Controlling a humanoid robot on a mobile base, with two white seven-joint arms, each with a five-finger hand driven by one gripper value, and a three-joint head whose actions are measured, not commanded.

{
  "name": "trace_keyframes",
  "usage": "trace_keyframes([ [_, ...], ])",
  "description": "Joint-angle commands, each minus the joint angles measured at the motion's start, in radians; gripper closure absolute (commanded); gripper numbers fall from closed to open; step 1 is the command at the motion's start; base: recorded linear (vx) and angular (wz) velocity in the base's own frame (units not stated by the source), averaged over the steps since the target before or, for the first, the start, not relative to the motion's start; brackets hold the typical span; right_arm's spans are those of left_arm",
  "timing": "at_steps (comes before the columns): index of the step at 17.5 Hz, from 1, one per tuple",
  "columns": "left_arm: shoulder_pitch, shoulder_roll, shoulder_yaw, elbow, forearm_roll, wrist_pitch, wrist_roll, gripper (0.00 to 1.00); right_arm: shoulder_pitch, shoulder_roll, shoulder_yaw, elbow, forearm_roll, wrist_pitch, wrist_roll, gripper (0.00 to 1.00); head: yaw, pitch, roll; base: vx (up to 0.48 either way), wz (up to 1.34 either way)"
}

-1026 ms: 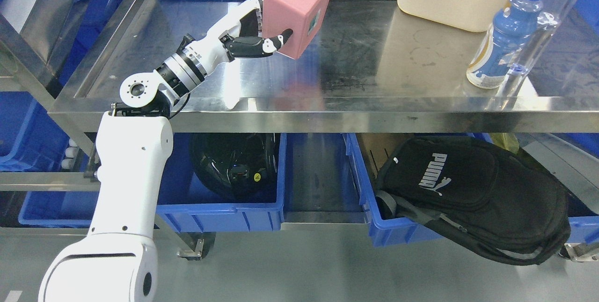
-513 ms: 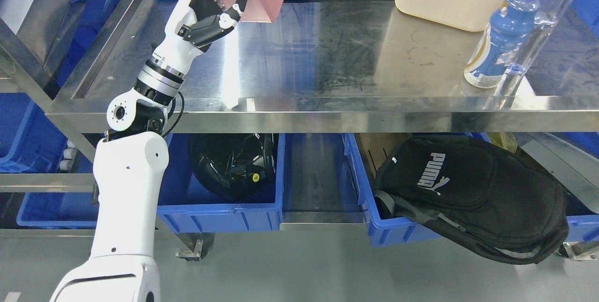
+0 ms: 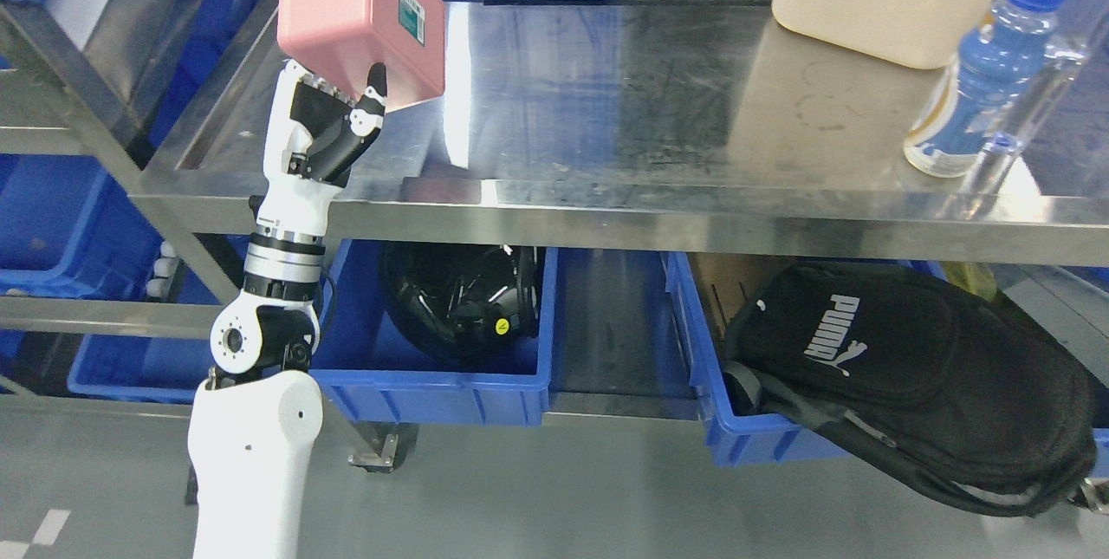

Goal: Place storage box into left shelf container
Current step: 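Hold the pink box aloft in the left hand while turning toward the rack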

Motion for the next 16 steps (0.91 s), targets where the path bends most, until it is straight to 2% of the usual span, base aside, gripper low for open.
trace_keyframes([
  [1, 0.162, 0.017, -0.063, -0.336, 0.003, 0.013, 0.001, 0.98, 0.000, -0.018, -0.005, -0.017, 0.000, -0.001, -0.001, 0.00, 0.0000, 0.000, 0.000, 0.022, 0.31],
  [10, 0.208, 0.017, -0.066, -0.349, 0.003, 0.026, -0.025, 0.98, -0.002, -0.018, -0.005, -0.017, 0.000, -0.001, -0.001, 0.00, 0.0000, 0.000, 0.000, 0.062, 0.68],
  [16, 0.280, 0.017, -0.137, -0.347, 0.002, 0.019, -0.057, 0.98, 0.000, -0.018, -0.005, -0.017, 0.000, -0.001, -0.001, 0.00, 0.0000, 0.001, 0.000, 0.126, 1.13],
])
